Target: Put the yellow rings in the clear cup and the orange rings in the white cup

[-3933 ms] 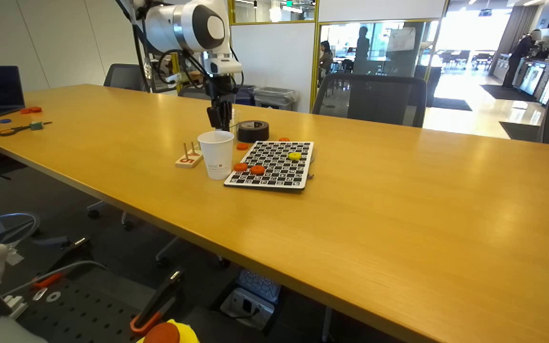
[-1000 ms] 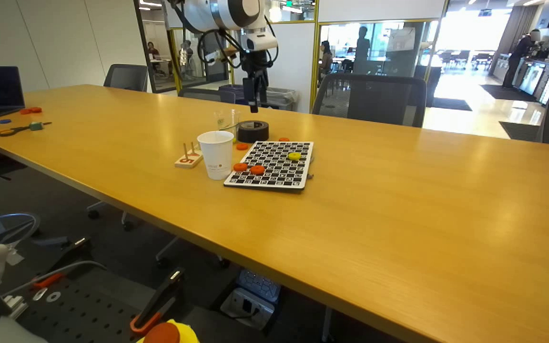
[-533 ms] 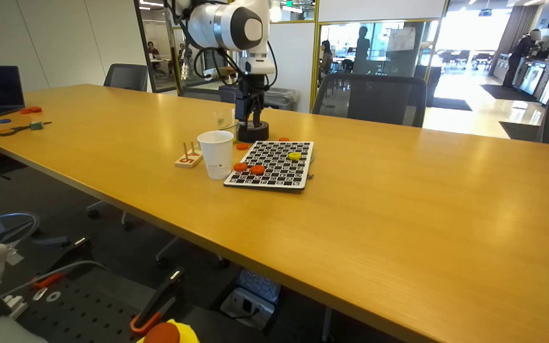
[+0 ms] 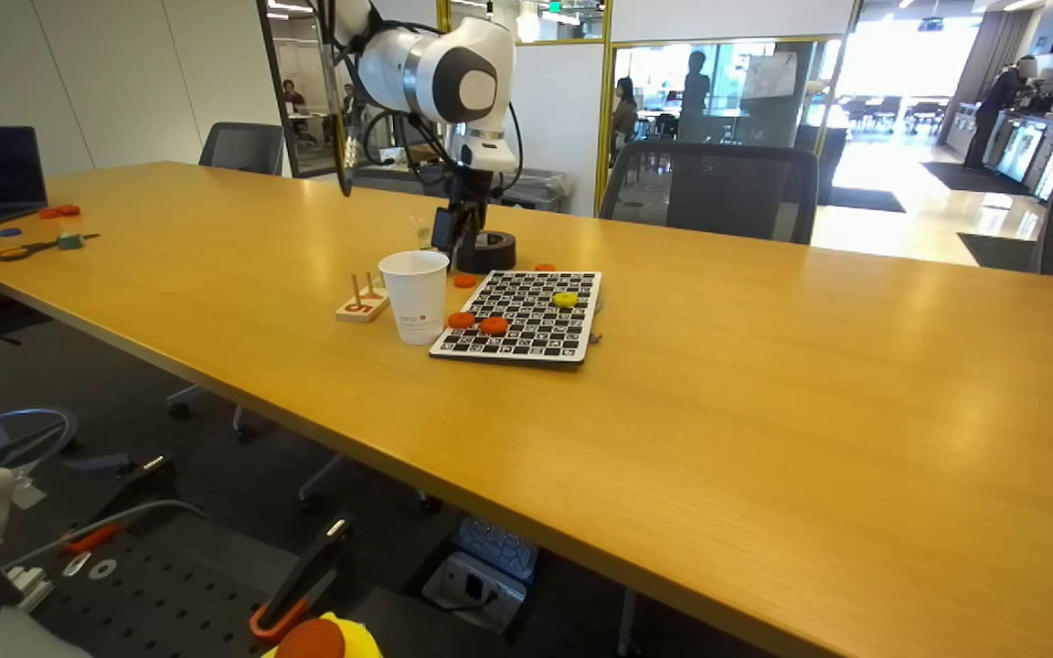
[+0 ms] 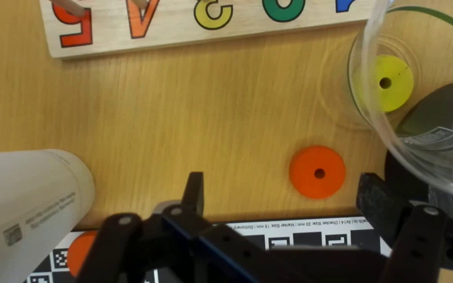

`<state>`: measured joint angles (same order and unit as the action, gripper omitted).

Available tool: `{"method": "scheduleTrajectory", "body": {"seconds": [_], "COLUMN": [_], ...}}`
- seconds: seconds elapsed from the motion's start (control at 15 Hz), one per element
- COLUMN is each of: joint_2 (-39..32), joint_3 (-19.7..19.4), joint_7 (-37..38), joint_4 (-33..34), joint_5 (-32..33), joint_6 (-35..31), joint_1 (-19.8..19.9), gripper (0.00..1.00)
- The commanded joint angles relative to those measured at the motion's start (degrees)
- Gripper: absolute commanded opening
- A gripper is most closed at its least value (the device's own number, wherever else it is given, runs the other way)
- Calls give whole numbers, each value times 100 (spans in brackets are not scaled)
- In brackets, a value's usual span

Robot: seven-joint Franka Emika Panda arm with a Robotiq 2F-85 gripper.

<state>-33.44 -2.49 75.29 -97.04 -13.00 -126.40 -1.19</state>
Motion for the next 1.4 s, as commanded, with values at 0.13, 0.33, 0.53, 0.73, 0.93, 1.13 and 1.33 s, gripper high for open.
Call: {"method": "scheduleTrajectory", "body": {"seconds": [0.13, 0.33, 0.53, 0.73, 0.93, 1.13, 1.33], "joint_2": [-132, -206, -266, -345, -422, -470, -500], "joint_3": [46, 31, 29, 32, 21, 10, 2], "joint_7": [-250, -258, -264, -269, -261, -255, -250], "joint_4": [104, 131, 153, 198, 235, 249, 248], "joint_5": [-173, -143, -129, -123, -101, -83, -73], "joint_6": [-46, -168, -331, -449, -594, -700, -786], "joint_1": [38, 3, -20, -31, -58, -76, -89], "gripper": [100, 100, 100, 100, 100, 100, 100]}}
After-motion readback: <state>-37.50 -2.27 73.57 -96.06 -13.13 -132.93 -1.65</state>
